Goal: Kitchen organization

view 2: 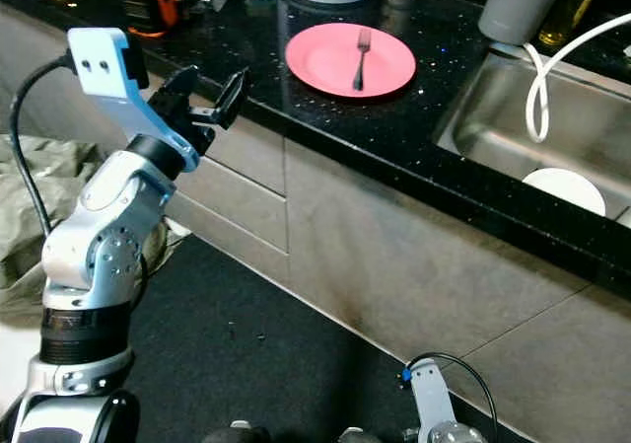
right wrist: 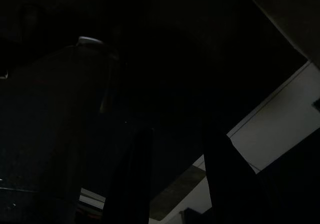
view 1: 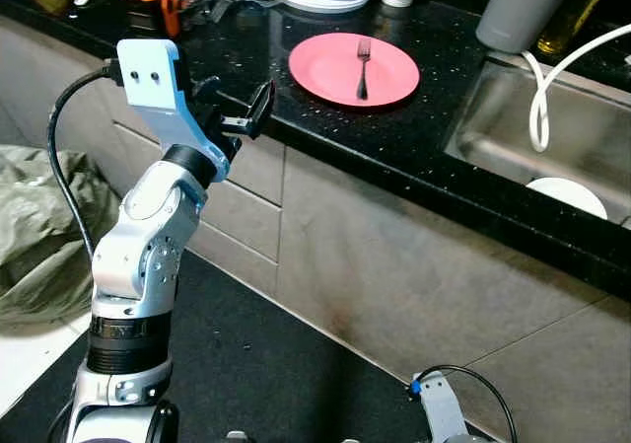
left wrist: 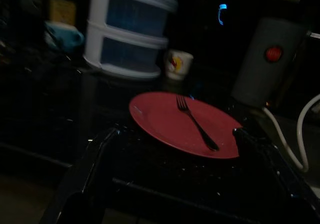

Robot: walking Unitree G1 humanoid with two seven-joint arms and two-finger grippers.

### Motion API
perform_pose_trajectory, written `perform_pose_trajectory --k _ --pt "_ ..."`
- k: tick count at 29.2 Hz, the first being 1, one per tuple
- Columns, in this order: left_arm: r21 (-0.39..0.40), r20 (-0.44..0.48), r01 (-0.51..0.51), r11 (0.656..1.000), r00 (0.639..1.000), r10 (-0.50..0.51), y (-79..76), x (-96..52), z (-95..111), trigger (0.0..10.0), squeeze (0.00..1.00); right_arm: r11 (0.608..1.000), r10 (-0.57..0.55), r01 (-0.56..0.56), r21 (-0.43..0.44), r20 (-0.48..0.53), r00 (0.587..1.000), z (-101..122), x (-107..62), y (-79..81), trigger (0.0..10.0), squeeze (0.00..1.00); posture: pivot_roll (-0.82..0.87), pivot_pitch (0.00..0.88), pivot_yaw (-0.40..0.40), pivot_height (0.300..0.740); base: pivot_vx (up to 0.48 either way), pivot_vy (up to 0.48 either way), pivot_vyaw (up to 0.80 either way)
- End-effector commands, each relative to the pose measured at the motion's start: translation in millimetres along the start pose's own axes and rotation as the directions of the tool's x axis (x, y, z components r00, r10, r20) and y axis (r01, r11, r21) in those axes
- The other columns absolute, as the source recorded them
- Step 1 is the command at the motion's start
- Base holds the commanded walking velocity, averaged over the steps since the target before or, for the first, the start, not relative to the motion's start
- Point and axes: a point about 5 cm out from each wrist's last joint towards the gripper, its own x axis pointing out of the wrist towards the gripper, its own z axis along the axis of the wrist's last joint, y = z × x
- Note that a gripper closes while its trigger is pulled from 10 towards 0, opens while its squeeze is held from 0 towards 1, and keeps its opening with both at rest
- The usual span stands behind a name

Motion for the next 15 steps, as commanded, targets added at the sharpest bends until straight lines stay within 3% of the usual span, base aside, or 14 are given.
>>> perform_pose_trajectory --k 1,4,15 --pt "0.005 -0.005 0.014 1.0 1.0 -0.014 -1.9 -1.0 -1.8 10.0 0.0 1.0 -0.01 0.011 0.017 -0.031 0.999 -10.6 -0.1 -1.9 10.0 0.0 0.07 0.166 -0.049 0.74 0.382 0.0 0.0" --pt "0.003 0.002 0.019 1.0 1.0 -0.019 -2.2 0.2 0.2 10.0 0.0 1.0 0.0 0.0 -0.001 -0.047 0.999 -10.9 -0.2 -1.5 10.0 0.0 0.07 0.165 -0.049 0.74 0.324 0.0 -0.4" --pt "0.009 0.037 0.024 1.0 0.999 -0.025 -3.0 1.3 7.6 10.0 0.0 1.0 0.009 -0.009 0.009 -0.041 0.999 -9.9 0.0 -0.4 10.0 0.0 0.07 0.166 -0.046 0.74 0.0 0.0 -0.8"
